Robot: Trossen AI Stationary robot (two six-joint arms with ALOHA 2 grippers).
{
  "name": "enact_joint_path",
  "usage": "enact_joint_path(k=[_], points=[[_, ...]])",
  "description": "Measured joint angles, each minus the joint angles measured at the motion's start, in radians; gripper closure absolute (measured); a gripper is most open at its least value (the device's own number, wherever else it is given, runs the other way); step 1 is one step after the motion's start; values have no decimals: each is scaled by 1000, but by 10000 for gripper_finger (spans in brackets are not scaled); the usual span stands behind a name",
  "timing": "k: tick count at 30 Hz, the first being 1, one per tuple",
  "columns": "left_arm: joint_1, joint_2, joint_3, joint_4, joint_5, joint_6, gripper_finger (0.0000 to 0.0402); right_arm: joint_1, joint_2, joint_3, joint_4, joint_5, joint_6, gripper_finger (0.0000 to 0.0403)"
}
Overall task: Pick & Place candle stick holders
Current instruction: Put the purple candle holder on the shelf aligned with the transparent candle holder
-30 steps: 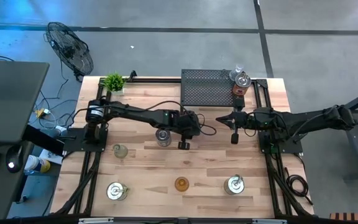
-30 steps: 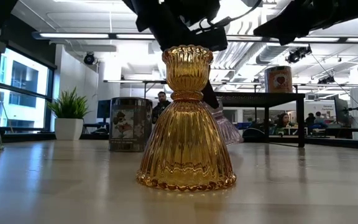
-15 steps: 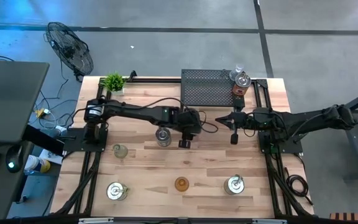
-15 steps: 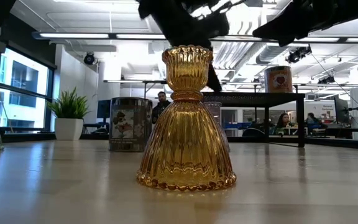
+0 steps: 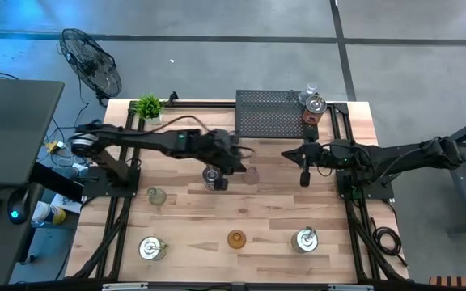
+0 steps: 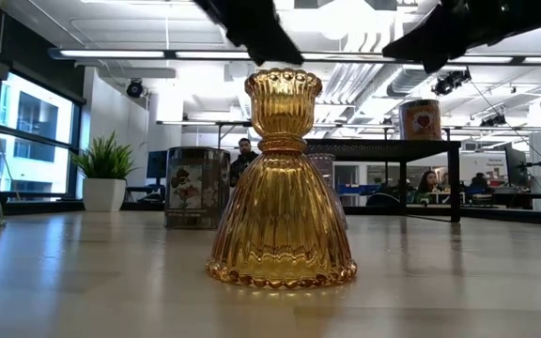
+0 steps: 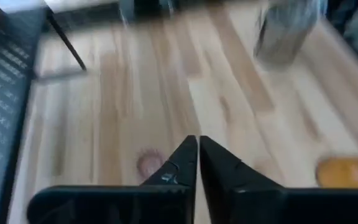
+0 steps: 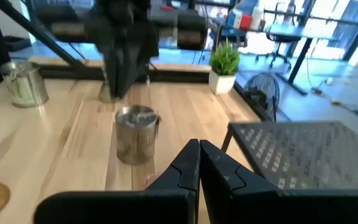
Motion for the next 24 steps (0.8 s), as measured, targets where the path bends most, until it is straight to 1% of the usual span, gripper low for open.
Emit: enact_joint_path(k=[1, 4, 6, 9, 11, 12, 14, 16, 18, 21, 24], points=[[1, -41, -65, 68, 9, -23, 392, 0, 5, 2, -1, -5, 14, 402], [15, -151, -244, 276, -7, -88, 380, 11, 16, 30, -40, -3, 45, 402], [29, -230, -358, 394, -12, -127, 378, 28, 37, 67, -63, 16, 59, 402], [50, -322, -508, 568, -20, -165, 389, 52, 80, 127, -130, 52, 88, 402], [71, -370, -599, 652, -20, -184, 398, 62, 119, 180, -182, 67, 125, 402], [82, -385, -635, 706, -21, -192, 399, 65, 142, 204, -219, 68, 149, 402], [112, -428, -709, 763, -20, -211, 398, 66, 196, 259, -269, 67, 200, 402], [144, -444, -764, 839, -21, -229, 397, 66, 252, 311, -344, 66, 247, 401], [181, -459, -824, 882, -20, -237, 397, 65, 316, 363, -382, 69, 273, 395], [232, -460, -885, 958, -4, -256, 397, 65, 408, 423, -426, 65, 301, 372], [269, -459, -930, 1000, 12, -265, 397, 65, 503, 484, -466, 57, 323, 330]])
